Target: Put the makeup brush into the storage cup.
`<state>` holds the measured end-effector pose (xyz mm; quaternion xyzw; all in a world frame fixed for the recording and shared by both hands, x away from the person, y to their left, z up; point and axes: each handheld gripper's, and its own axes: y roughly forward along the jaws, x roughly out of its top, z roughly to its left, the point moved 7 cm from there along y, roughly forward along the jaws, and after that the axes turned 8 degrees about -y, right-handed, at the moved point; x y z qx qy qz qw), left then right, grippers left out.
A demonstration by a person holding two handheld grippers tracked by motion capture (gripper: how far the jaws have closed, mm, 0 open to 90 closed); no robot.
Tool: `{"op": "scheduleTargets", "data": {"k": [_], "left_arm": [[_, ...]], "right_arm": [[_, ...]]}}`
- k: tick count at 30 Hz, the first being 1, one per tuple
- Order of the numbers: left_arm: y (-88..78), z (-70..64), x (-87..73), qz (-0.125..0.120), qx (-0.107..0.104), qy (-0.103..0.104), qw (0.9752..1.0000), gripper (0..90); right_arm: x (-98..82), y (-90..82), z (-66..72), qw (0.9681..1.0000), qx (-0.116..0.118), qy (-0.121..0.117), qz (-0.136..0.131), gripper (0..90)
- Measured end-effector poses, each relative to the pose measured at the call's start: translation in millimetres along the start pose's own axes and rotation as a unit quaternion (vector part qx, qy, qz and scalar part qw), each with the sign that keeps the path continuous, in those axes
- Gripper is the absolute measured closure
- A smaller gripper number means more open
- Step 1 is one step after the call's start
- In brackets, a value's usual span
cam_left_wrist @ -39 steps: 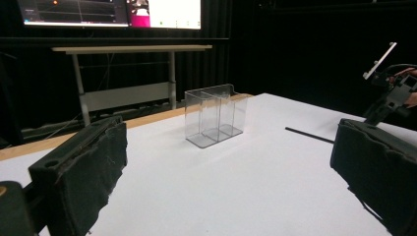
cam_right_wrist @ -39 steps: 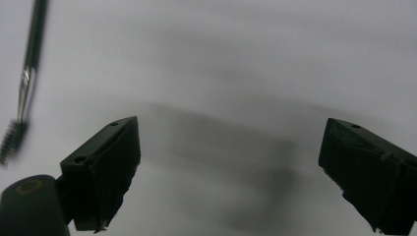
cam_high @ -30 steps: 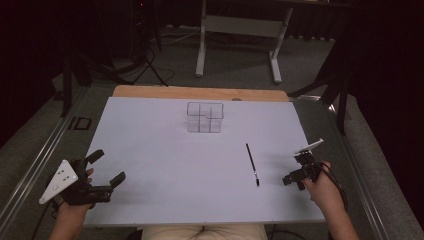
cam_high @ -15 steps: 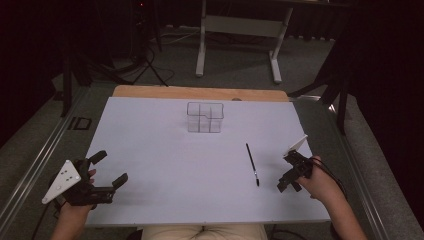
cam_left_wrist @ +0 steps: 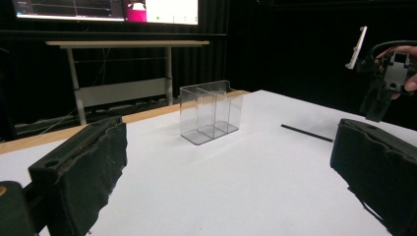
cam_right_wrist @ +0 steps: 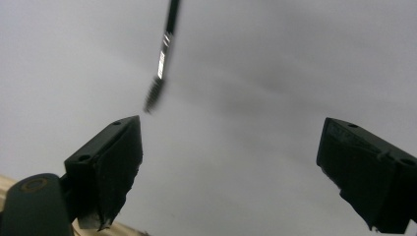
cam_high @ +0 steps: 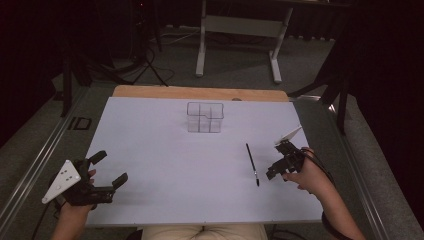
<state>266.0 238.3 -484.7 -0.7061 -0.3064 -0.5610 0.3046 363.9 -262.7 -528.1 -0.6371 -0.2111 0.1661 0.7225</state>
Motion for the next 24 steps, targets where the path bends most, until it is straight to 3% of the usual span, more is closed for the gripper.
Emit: {"op": "scheduleTargets", "data": {"k": [3,8,16,24], "left_arm": [[-0.3,0.4,-0.1,0.0,-0.001,0.0,1.0,1.6],[-0.5,0.2,0.0,0.001,-0.001,0.001,1.0,1.5],[0.2,0.2,-0.9,0.002,-0.001,-0.001,1.0,1.5],[0.1,1.1,-1.4,0.004,-0.001,-0.002,1.0,1.6]], "right_arm": [[7.9,3.2,7.9,1.0,0.004,-0.001,0.005,14.0],[19.7,5.9,13.6,1.0,0.004,0.0,-0.009,20.6],[48.2,4.3,26.8,0.997,-0.018,0.007,-0.075,36.6],[58.9,19.9,32.5,0.997,-0.031,0.005,-0.07,45.5]]}}
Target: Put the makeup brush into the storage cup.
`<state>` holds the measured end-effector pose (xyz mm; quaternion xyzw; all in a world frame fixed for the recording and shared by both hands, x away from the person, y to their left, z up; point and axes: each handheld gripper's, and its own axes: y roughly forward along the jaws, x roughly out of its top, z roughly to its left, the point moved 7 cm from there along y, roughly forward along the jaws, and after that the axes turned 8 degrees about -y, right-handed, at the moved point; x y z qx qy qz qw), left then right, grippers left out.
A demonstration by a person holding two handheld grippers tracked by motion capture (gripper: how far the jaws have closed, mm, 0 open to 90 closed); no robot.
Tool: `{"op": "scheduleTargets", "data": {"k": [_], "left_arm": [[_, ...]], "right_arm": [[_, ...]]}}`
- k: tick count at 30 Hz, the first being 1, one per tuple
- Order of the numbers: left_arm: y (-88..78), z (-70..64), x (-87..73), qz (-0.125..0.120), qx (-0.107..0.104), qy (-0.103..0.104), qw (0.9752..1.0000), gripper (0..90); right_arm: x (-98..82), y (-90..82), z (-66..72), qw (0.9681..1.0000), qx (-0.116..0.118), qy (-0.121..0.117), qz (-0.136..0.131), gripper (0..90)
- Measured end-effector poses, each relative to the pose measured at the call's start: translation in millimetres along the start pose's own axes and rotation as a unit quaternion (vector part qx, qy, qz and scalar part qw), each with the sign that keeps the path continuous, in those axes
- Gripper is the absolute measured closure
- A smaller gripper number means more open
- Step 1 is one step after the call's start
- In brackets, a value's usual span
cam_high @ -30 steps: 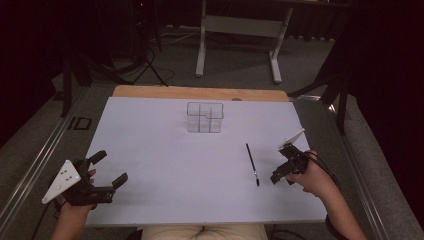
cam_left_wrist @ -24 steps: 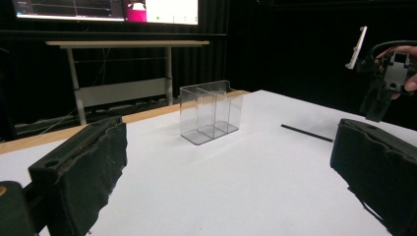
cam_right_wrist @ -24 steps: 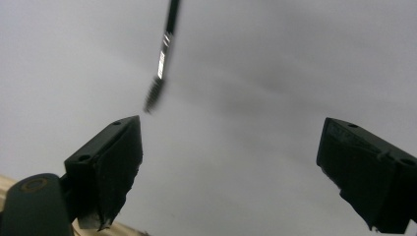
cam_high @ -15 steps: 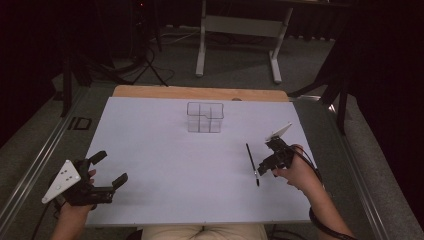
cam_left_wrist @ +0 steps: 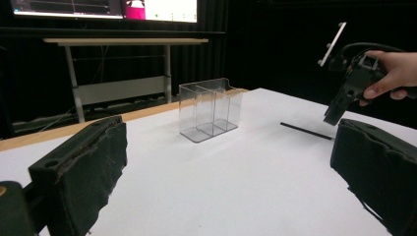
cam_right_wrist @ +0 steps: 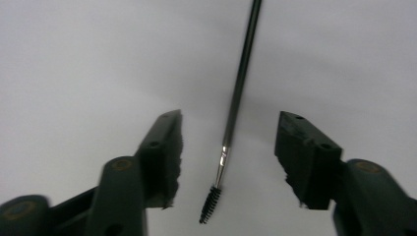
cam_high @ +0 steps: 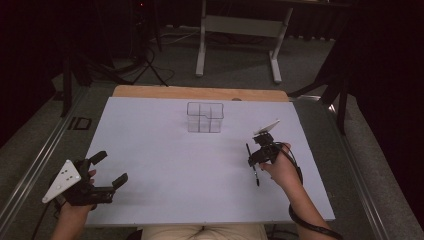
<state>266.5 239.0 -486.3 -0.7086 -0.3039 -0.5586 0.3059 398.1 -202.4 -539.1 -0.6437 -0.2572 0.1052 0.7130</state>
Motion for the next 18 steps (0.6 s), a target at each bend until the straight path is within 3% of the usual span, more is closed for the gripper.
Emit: {"op": "scheduleTargets", "data": {"k": [2,3,4,5,11,16,18], "left_arm": [[0.1,-0.1,-0.1,0.0,0.0,0.0,1.0,1.5],[0.2,-0.4,-0.3,0.001,0.0,0.001,1.0,1.5],[0.2,-0.4,-0.3,0.001,0.0,0.001,1.0,1.5],[0.3,-0.7,-0.4,0.002,-0.001,0.002,1.0,1.5],[0.0,-0.5,-0.4,0.002,0.001,0.004,1.0,1.5],[0.0,-0.7,0.1,0.001,0.002,0.003,1.0,1.5],[0.5,-0.7,-0.6,0.004,0.002,0.005,1.0,1.5]], "right_arm": [[1.1,4.0,1.2,1.0,-0.002,-0.003,0.006,47.6],[3.6,11.5,0.9,0.9998,-0.015,-0.006,0.015,55.1],[3.6,11.5,0.9,0.9998,-0.015,-0.006,0.015,55.1],[5.1,15.0,-0.1,0.9996,-0.019,-0.005,0.019,60.8],[8.0,20.7,-2.0,0.9995,-0.027,-0.001,0.016,66.8],[9.8,27.6,-4.0,0.9986,-0.051,-0.004,0.015,72.5],[10.2,31.6,-2.3,0.9987,-0.048,-0.003,0.017,73.7]]}}
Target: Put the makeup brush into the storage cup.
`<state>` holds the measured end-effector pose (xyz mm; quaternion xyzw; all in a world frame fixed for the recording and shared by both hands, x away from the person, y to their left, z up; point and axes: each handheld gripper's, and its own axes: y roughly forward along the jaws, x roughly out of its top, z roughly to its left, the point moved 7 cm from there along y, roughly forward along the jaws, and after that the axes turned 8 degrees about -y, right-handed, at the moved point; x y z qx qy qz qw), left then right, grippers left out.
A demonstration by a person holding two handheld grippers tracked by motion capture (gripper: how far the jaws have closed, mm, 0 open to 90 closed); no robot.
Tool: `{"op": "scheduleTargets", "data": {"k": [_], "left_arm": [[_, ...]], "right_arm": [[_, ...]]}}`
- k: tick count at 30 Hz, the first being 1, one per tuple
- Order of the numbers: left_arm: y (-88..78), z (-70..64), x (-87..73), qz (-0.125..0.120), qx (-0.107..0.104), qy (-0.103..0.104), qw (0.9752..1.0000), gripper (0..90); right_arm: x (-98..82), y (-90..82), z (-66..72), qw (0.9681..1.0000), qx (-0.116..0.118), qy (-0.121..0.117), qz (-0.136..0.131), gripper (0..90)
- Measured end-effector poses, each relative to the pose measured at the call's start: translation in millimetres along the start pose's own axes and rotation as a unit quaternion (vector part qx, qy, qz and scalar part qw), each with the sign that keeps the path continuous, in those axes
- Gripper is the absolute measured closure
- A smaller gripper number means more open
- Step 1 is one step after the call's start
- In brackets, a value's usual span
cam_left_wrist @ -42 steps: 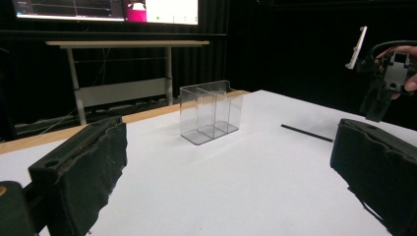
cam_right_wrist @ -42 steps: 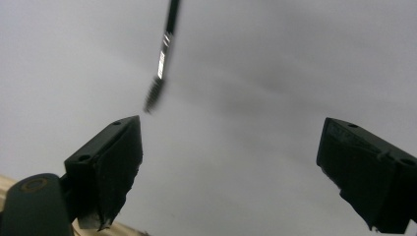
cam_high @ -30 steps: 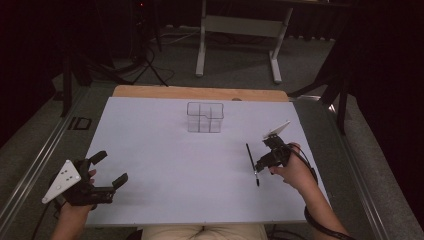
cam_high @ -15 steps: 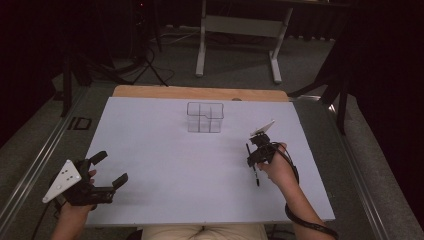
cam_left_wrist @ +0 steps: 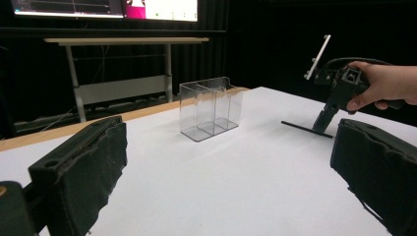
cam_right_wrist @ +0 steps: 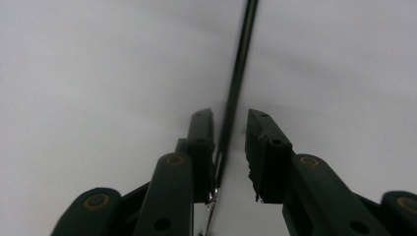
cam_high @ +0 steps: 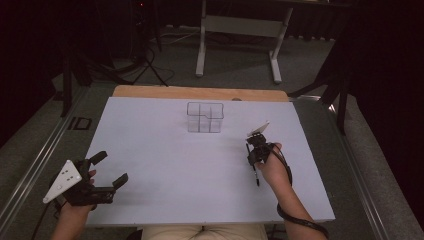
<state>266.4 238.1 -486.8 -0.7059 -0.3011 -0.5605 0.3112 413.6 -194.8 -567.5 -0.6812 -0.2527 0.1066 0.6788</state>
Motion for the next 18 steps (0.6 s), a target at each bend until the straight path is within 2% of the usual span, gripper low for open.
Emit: {"op": "scheduleTargets", "data": {"k": [3,6,12,16,18], "left_arm": [[0.8,-0.3,-1.4,0.005,0.005,0.01,0.9999,1.5],[1.0,-0.6,-1.8,0.005,0.002,0.008,0.9999,1.5],[1.2,-2.2,-0.5,-0.004,-0.014,-0.012,0.9998,1.5],[1.8,-3.6,-0.9,-0.004,-0.016,0.003,0.9999,1.6],[2.8,-5.6,-0.9,-0.002,-0.02,0.007,0.9998,1.6]], "right_arm": [[-0.3,4.6,1.1,1.0,0.001,-0.001,0.009,75.2],[-0.4,6.5,1.7,0.9998,0.0,-0.003,0.02,78.4],[-1.9,7.5,2.7,0.9999,-0.007,0.006,0.013,83.2],[-1.3,7.8,2.0,0.9998,-0.005,0.01,0.016,85.7],[-0.4,7.7,1.8,0.9998,-0.003,0.003,0.021,85.8]]}}
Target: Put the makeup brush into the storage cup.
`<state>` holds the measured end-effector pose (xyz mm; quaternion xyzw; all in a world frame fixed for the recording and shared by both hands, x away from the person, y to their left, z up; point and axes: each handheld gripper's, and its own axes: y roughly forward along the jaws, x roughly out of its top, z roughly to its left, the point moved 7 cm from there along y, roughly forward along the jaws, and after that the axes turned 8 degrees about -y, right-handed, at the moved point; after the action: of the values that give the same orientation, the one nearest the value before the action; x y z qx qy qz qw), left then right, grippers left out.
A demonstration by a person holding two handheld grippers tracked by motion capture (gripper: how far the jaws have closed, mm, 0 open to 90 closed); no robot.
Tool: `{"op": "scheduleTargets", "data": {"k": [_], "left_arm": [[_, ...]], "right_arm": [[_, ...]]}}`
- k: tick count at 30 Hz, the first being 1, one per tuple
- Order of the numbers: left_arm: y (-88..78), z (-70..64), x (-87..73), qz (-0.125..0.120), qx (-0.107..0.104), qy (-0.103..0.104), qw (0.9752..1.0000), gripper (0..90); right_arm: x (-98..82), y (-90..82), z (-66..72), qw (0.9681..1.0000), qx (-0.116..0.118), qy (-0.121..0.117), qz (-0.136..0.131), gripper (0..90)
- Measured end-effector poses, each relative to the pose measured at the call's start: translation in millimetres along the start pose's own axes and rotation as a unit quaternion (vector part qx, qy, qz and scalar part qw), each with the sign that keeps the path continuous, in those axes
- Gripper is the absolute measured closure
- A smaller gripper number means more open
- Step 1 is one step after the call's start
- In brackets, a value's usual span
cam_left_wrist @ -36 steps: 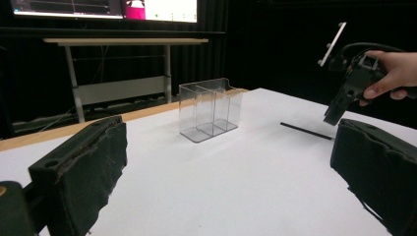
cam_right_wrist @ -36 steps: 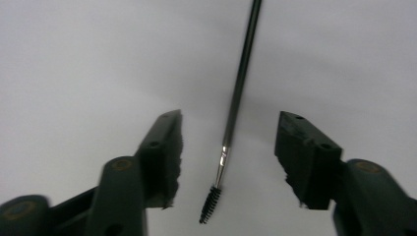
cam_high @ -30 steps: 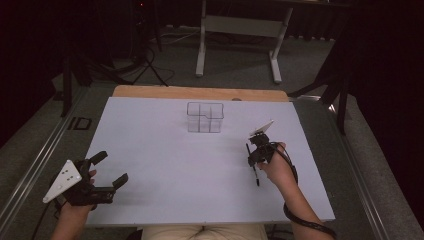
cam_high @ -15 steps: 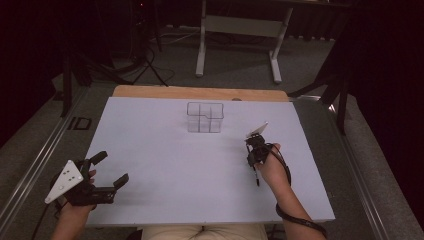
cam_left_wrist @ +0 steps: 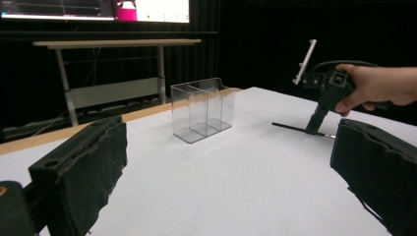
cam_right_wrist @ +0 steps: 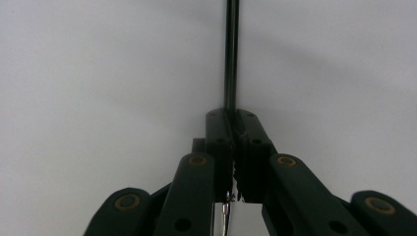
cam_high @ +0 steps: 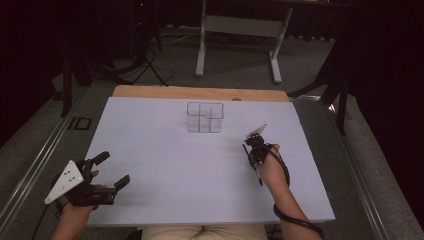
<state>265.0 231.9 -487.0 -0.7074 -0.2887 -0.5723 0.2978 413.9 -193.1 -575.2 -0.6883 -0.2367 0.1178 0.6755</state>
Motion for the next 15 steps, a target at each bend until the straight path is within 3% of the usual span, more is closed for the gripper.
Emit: {"op": "scheduleTargets", "data": {"k": [4,7,10,12,13,15], "left_arm": [[3.2,-3.6,-2.1,0.01,-0.009,-0.002,0.9999,1.6],[4.8,-5.5,-4.1,0.023,-0.011,-0.004,0.9997,1.6],[5.9,-7.3,-5.9,0.038,-0.019,-0.026,0.9988,1.6],[6.8,-8.4,-6.5,0.043,-0.022,-0.03,0.9984,1.5],[6.9,-9.3,-6.3,0.043,-0.026,-0.033,0.9982,1.5],[7.7,-10.8,-5.6,0.043,-0.028,-0.037,0.998,1.5]], "right_arm": [[2.4,-3.7,-4.1,1.0,0.007,-0.006,-0.001,85.8],[3.9,-10.6,-4.5,0.9993,0.02,-0.032,-0.003,85.8],[4.5,-19.3,-4.8,0.9977,0.02,-0.065,-0.005,85.8],[5.2,-24.2,-4.4,0.9954,0.023,-0.093,-0.012,85.8],[5.9,-27.2,-1.9,0.9921,0.028,-0.121,-0.021,85.8],[4.0,-31.1,2.3,0.9876,0.039,-0.151,-0.019,85.7]]}}
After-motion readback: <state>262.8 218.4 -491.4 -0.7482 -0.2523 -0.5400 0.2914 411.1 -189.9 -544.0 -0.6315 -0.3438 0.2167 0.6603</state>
